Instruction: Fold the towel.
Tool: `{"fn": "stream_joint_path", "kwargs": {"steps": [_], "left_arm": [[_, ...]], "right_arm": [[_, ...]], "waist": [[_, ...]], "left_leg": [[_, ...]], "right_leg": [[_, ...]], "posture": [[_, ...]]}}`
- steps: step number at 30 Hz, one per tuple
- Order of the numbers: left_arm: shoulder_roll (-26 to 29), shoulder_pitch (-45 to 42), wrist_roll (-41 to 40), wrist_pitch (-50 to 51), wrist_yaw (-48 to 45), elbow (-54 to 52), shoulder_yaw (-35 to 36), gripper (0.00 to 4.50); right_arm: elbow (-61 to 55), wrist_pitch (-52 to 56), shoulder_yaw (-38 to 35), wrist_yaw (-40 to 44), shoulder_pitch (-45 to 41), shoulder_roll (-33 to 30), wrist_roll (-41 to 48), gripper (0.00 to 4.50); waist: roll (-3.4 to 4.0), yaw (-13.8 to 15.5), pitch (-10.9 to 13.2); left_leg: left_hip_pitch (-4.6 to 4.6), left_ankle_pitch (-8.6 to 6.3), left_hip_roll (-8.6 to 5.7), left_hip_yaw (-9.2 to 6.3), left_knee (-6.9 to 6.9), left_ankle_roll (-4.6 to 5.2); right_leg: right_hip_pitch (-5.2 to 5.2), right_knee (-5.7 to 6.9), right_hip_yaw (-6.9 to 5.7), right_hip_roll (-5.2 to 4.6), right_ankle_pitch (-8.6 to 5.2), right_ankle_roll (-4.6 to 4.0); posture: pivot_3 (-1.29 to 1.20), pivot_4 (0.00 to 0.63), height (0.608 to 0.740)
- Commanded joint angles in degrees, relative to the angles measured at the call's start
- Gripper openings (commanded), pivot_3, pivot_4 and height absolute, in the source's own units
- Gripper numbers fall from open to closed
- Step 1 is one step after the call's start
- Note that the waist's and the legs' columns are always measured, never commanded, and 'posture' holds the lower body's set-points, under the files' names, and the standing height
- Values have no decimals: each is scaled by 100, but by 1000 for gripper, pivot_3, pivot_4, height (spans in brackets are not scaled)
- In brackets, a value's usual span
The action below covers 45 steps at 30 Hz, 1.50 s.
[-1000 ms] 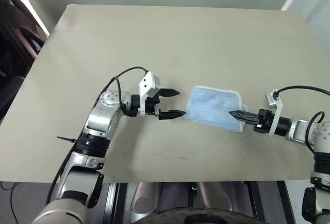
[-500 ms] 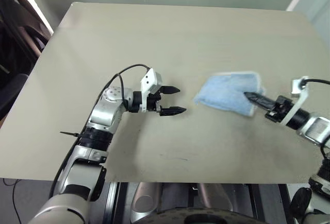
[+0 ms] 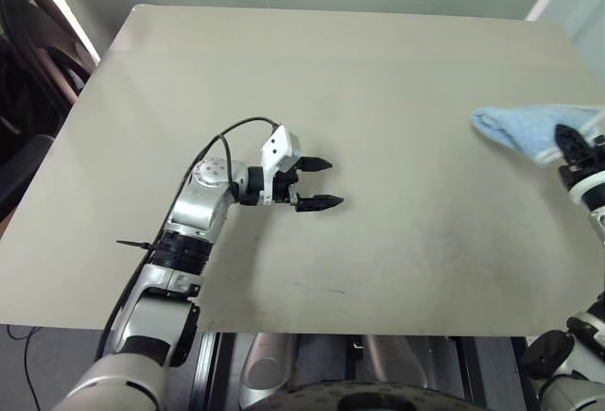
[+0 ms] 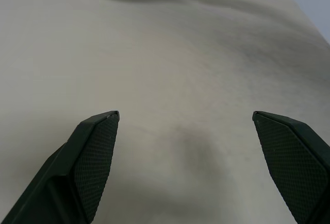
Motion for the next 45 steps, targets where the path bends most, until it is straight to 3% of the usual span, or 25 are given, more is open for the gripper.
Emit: {"fn": "stream_joint_path", "kwargs": {"steps": [1, 6, 15, 18, 25, 29, 34, 39, 45], "left_arm": [[-61, -145, 4, -102, 43, -34, 28, 4500], [-94, -162, 20, -107, 78, -23, 40, 4500], [-42, -114, 53, -100, 154, -37, 82, 4500], [-41, -124, 76, -140, 181, 29, 86, 4500], [-92, -122, 91, -155, 187, 80, 17, 4500], [-135, -202, 192, -244, 229, 206, 7, 4500], [-116, -279, 273, -313, 238, 376, 55, 4500], [-105, -315, 293, -413, 192, 503, 76, 4500], [-84, -288, 223, -511, 97, 499, 131, 4500]], "right_arm": [[762, -794, -308, -79, -194, -228, -260, 24], [1421, -1158, -323, -120, -175, -215, -350, 24], [1240, -1283, -53, -209, 289, 48, -567, 24], [1141, -1139, -61, -195, 370, -31, -498, 804], [1047, -753, -357, -249, 537, -274, -51, 3202], [393, -525, -378, -156, 1026, -288, 203, 4487], [-678, -173, -422, -27, 1889, -447, 490, 4487], [-1813, 13, -443, 684, 3089, -922, 523, 4487], [-2571, -98, -358, 1193, 3385, -1532, 461, 4487]], "waist": [[0, 4, 0], [6, 5, 2], [8, 0, 2], [8, 1, 2], [8, 15, 2], [8, 29, 2], [8, 34, 2], [9, 59, 2], [7, -7, 2]], "left_leg": [[4, 0, 1, -1, 0, 0], [3, -4, 1, -1, -3, 2], [8, -3, 1, 1, -6, 4], [9, -1, 1, 1, -6, 6], [7, -1, 1, 2, -6, 5], [6, -5, 1, 1, -6, 1], [5, -9, 0, 4, -6, 0], [2, -11, -2, 2, -6, -4], [5, -15, -4, 9, 4, -8]], "right_leg": [[3, 0, -1, 0, 2, 3], [1, 0, -1, -1, 19, 32], [6, -1, -1, -3, 20, 34], [6, -1, -1, -3, 18, 29], [8, -1, 0, -3, 4, 7], [8, -1, -1, -2, -2, 11], [7, -2, -1, -3, -6, 13], [10, -2, -1, -3, -57, 52], [14, -3, 7, -1, -51, 58]], "posture": [[0, 150, 697], [0, 150, 697], [0, 150, 697], [0, 150, 697], [0, 150, 697], [0, 150, 697], [0, 150, 697], [0, 150, 697], [0, 150, 697]]}}
